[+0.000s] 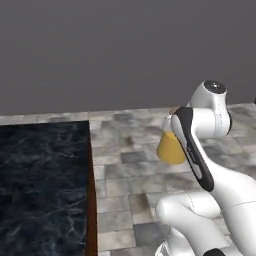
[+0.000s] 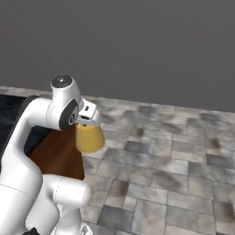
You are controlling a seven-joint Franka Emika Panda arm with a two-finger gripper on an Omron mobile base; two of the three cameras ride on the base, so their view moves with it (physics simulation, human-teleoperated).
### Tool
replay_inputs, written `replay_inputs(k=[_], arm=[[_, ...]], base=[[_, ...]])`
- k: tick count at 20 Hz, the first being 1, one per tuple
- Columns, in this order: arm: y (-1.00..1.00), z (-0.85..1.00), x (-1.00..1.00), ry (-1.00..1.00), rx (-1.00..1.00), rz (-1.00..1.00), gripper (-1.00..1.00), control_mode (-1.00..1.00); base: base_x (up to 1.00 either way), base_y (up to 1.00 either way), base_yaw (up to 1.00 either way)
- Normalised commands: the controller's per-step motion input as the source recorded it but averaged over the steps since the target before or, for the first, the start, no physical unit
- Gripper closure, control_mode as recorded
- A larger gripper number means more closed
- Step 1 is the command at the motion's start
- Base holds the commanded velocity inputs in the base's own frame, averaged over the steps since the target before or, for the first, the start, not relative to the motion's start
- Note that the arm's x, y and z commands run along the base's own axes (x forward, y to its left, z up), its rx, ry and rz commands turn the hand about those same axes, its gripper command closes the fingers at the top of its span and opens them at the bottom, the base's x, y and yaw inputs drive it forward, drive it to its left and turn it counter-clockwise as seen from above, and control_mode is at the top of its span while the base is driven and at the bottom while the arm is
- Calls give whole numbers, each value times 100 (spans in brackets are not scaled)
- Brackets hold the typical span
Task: Place the pitcher and cup on the dining counter for serving.
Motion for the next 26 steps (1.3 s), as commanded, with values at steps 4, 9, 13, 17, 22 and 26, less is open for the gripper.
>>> replay_inputs(k=[4,9,13,17,22,26], arm=[[0,0,0,0,0,0,100,100],[0,0,0,0,0,0,100,100],[0,0,0,0,0,0,100,100],[0,0,0,0,0,0,100,100],[0,0,0,0,0,0,100,100],[0,0,0,0,0,0,100,100]], base=[[100,-23,33],[85,-48,39],[72,-64,43],[66,-65,47],[58,-69,52],[53,-72,58]])
